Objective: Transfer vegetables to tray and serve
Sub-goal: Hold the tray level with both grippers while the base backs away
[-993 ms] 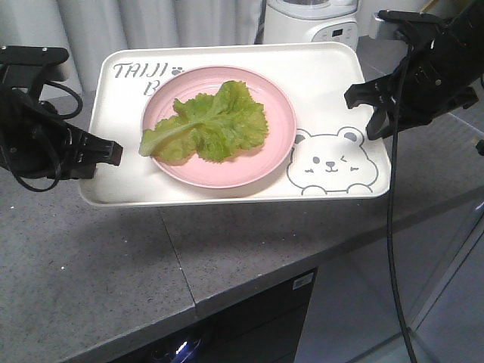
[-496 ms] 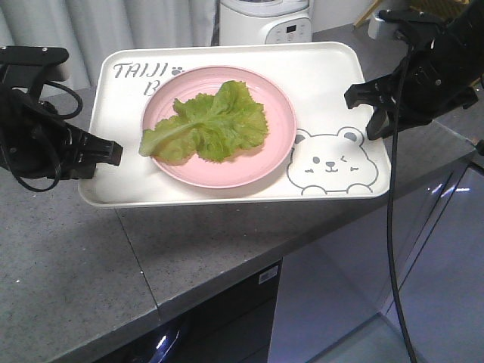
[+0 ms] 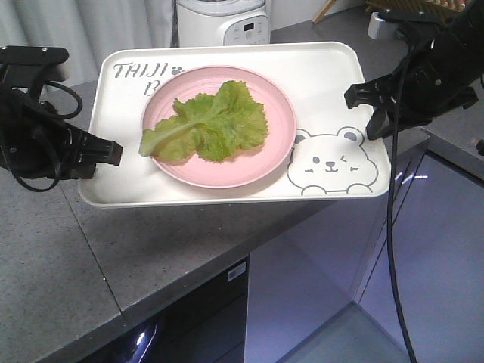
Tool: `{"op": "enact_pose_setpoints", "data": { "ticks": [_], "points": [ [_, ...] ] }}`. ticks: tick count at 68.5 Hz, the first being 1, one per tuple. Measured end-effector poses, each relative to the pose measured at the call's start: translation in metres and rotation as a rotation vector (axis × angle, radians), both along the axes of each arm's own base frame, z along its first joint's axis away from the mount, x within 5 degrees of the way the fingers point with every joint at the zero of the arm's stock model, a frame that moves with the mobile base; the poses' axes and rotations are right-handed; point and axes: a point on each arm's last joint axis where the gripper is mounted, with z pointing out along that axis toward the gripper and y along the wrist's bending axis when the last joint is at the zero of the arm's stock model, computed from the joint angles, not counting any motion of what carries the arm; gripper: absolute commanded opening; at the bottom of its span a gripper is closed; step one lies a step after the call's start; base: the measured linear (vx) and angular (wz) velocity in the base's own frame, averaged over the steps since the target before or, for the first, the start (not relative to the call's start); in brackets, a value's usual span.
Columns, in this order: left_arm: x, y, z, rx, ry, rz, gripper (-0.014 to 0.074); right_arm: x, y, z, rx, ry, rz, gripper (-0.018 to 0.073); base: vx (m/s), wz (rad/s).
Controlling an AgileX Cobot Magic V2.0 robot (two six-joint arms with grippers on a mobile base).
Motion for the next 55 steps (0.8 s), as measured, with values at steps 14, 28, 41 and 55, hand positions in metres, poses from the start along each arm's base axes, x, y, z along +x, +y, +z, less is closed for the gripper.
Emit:
{"op": "enact_pose_setpoints", "data": {
  "ticks": [14,28,41,55],
  "points": [
    [0.0000,0.0000,0.0000,0.000,0.000,0.000,-0.0006,0.0000,0.0000,0.0000,0.000,0.000,0.000,-0.0006,-0.01,-0.18],
    [0.0000,0.0000,0.0000,0.000,0.000,0.000,-0.0006,0.0000,0.0000,0.0000,0.000,0.000,0.000,-0.0006,-0.01,-0.19],
    [0.0000,0.0000,0.0000,0.000,0.000,0.000,-0.0006,0.0000,0.0000,0.0000,0.000,0.000,0.000,-0.0006,-0.01,-0.21],
    [0.0000,0.0000,0.0000,0.000,0.000,0.000,-0.0006,0.0000,0.0000,0.0000,0.000,0.000,0.000,-0.0006,-0.01,-0.25]
  ]
}}
